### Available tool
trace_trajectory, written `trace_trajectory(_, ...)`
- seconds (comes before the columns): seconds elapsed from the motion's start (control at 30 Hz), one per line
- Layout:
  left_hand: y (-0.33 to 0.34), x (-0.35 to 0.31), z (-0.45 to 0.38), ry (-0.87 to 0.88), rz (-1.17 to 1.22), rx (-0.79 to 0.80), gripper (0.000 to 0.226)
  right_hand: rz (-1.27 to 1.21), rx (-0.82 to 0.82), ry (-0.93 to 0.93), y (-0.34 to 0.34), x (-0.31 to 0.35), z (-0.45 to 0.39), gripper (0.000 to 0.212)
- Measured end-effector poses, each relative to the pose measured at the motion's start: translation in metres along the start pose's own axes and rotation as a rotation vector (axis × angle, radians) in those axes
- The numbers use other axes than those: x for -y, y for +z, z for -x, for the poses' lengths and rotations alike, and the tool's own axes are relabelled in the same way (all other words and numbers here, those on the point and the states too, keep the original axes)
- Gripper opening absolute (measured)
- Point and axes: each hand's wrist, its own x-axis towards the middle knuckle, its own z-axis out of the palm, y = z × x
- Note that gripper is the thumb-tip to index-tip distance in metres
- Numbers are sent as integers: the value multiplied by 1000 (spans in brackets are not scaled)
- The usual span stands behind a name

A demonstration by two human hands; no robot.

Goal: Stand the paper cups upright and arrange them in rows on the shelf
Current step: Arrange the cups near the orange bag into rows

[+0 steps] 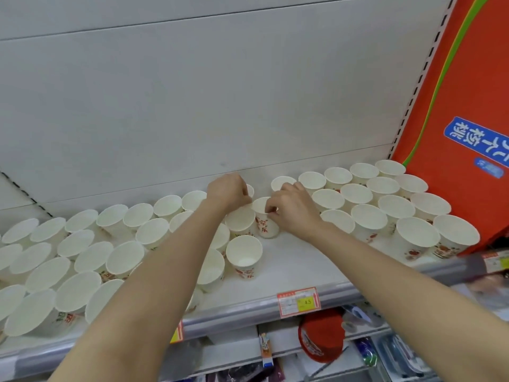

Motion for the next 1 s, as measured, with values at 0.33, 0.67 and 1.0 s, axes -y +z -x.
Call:
trace_trajectory(0.33, 5, -13, -9, 101, -97, -88, 17, -175, -230, 47, -36, -2, 37, 4)
trace_trajectory(0.67, -42, -35, 32, 80, 187, -407, 13, -242, -490, 160, -104, -38, 128, 11)
trace_trajectory(1.0, 9, -111, 124, 211, 244, -82, 10, -330, -235, 249, -122, -98, 192, 12)
